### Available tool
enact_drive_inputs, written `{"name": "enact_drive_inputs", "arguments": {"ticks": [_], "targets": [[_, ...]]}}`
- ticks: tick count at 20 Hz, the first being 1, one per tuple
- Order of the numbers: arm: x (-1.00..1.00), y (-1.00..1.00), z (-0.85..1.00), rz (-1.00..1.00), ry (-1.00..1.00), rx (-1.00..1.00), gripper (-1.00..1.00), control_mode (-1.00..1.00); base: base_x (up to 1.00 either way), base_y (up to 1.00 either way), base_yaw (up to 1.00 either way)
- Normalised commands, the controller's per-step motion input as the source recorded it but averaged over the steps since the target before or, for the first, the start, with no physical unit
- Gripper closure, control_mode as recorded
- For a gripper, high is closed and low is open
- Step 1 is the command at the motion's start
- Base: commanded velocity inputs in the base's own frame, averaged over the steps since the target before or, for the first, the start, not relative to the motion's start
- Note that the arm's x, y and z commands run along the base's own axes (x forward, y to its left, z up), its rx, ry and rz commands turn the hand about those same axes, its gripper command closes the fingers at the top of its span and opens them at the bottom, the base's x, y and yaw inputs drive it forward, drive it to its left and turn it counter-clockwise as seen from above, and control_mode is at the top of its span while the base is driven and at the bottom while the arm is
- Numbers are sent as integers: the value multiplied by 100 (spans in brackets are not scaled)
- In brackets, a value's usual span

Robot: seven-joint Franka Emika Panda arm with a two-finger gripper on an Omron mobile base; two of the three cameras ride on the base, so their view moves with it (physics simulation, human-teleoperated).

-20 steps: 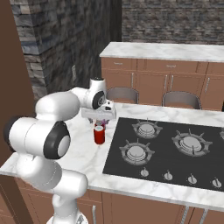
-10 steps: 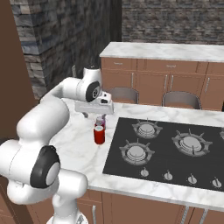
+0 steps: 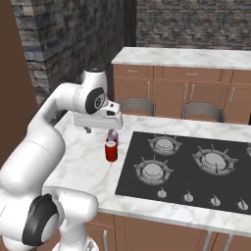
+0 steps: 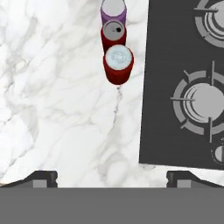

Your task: Four empty soda cans are scattered around the kitchen. Gather all the cans and cluster them next to the stove for recycling.

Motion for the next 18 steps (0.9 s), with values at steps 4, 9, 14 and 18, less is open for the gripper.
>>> {"name": "enact_drive_inputs", "arguments": {"ticks": [4,9,14,18], "targets": [[-47,0,34,0,0,0,-100,-100,0,0,0],[-17,0,16,0,0,0,-100,100,-16,-5,0],[0,0,0,0,0,0,-100,100,-69,-88,0],[0,0,0,0,0,0,-100,100,-73,-100,0]]}}
